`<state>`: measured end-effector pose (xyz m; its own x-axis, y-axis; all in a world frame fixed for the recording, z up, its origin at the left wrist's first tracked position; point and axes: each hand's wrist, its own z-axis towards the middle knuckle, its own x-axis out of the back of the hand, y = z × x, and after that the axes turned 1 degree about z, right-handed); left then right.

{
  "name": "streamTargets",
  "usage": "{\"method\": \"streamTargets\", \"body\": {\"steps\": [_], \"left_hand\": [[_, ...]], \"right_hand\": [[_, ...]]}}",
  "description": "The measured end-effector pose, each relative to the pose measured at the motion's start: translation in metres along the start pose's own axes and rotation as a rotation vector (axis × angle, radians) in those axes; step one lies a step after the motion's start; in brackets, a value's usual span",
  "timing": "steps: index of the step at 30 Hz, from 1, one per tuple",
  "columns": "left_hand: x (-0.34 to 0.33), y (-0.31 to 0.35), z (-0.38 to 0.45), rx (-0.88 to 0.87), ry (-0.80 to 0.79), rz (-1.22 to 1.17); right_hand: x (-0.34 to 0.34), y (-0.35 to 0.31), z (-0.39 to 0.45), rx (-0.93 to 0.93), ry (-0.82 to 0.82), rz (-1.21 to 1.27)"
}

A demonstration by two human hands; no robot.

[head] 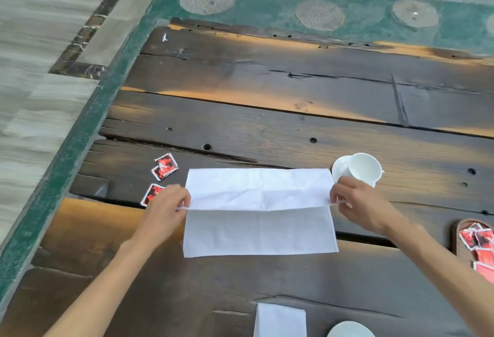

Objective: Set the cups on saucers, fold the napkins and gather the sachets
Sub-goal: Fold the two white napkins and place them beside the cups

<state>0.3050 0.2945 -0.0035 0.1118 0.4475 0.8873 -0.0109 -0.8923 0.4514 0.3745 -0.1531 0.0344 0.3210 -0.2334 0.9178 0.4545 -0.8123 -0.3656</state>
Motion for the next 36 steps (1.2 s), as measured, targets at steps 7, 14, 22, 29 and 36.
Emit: {"method": "streamTargets", "body": {"steps": [7, 14, 22, 29, 36], "left_hand": [[-0.035, -0.003, -0.048, -0.053, -0.133, 0.1], [-0.07, -0.012, -0.056, -0.029, -0.348, 0.227], [-0.067, -0.019, -0.038, 0.09, -0.501, 0.291], [-0.053, 0.0, 0.017, 0.168, -0.372, 0.124], [-0.06, 0.088, 0.13, -0.094, -0.329, -0.056]], "right_hand": [[-0.053, 0.003, -0.03, -0.042, -0.172, -0.103], [-0.088, 0.009, -0.037, -0.035, -0.392, -0.222], [-0.089, 0.01, -0.034, -0.082, -0.605, -0.156], [-0.067, 0.021, -0.008, -0.393, -0.435, 0.211], [-0.062, 0.038, -0.003, -0.75, -0.201, 0.395]]}}
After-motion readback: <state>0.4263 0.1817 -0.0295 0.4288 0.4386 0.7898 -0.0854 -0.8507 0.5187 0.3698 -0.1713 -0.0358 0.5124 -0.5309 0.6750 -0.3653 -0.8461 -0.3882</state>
